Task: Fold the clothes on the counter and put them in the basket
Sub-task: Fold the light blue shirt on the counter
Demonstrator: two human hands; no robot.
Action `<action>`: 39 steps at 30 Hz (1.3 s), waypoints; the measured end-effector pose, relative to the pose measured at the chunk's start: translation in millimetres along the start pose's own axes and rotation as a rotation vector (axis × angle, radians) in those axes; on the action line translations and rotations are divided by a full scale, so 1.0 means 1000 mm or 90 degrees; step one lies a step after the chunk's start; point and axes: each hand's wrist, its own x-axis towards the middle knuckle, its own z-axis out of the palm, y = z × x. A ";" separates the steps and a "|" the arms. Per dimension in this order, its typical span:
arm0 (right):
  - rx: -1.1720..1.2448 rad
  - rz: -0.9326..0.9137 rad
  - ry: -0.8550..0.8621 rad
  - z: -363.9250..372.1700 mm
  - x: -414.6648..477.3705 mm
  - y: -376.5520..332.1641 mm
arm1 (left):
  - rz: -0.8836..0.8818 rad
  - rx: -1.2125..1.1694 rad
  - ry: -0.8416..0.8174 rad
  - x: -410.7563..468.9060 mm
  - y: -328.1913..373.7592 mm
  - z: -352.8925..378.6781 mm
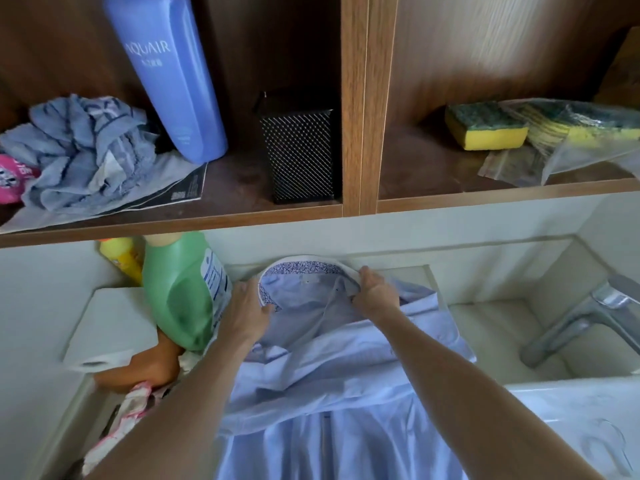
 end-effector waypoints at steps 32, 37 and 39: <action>0.311 0.063 0.168 -0.049 -0.037 0.103 | 0.093 -0.201 -0.013 -0.021 -0.017 0.005; 0.258 -0.071 0.243 -0.021 -0.047 0.098 | 0.252 -0.111 0.083 -0.040 -0.029 0.026; 0.225 -0.014 0.151 -0.009 -0.043 0.102 | 0.341 -0.066 0.064 -0.043 -0.024 0.033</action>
